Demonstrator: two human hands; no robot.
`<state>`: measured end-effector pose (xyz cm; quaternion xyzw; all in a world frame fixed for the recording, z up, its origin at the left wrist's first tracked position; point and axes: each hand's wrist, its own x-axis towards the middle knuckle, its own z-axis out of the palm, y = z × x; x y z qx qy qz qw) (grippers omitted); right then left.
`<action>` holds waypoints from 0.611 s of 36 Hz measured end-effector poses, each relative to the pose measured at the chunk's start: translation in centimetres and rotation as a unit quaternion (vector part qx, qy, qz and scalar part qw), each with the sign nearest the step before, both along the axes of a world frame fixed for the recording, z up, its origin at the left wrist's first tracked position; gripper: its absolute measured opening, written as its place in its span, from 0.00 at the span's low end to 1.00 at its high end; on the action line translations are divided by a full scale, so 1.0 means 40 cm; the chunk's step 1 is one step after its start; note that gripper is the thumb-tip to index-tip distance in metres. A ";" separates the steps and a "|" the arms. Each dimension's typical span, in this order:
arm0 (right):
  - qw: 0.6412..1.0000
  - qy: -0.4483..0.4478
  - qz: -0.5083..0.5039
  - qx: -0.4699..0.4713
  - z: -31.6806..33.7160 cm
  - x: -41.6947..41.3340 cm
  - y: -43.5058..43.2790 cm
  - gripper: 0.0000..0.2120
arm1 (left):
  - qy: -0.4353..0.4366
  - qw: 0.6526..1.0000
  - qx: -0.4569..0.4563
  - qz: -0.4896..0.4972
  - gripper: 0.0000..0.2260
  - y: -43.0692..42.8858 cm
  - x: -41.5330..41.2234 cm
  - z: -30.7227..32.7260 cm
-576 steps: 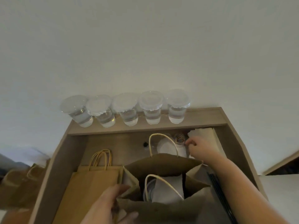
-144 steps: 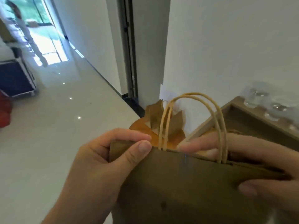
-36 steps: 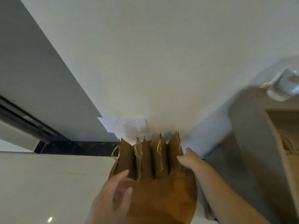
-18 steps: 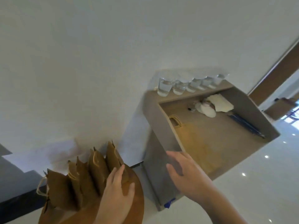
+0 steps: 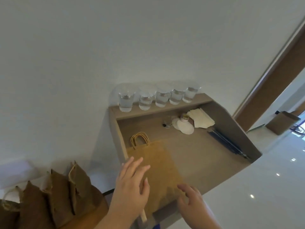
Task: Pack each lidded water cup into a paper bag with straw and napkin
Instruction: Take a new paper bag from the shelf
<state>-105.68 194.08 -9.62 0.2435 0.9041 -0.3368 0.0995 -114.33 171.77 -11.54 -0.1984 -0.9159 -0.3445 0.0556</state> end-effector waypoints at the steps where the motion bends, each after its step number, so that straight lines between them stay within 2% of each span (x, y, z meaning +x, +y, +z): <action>1: 1.000 0.004 -0.001 -0.001 -0.006 -0.012 0.038 0.19 | 0.000 0.999 -0.029 0.027 0.19 0.038 -0.016 -0.003; 5: 0.999 -0.015 0.027 -0.014 -0.046 -0.074 0.174 0.19 | -0.018 0.983 -0.159 0.094 0.20 0.122 -0.037 -0.032; 14: 0.991 -0.052 0.092 -0.078 -0.115 -0.326 0.223 0.25 | -0.027 0.970 -0.199 0.134 0.15 0.145 -0.028 -0.032; 19: 0.993 -0.053 0.034 -0.097 -0.148 -0.421 0.185 0.36 | -0.022 0.967 -0.214 0.136 0.14 0.144 -0.034 -0.048; 22: 0.996 -0.061 0.006 -0.072 -0.164 -0.437 0.180 0.35 | 0.005 0.973 -0.170 0.155 0.12 0.158 -0.048 -0.047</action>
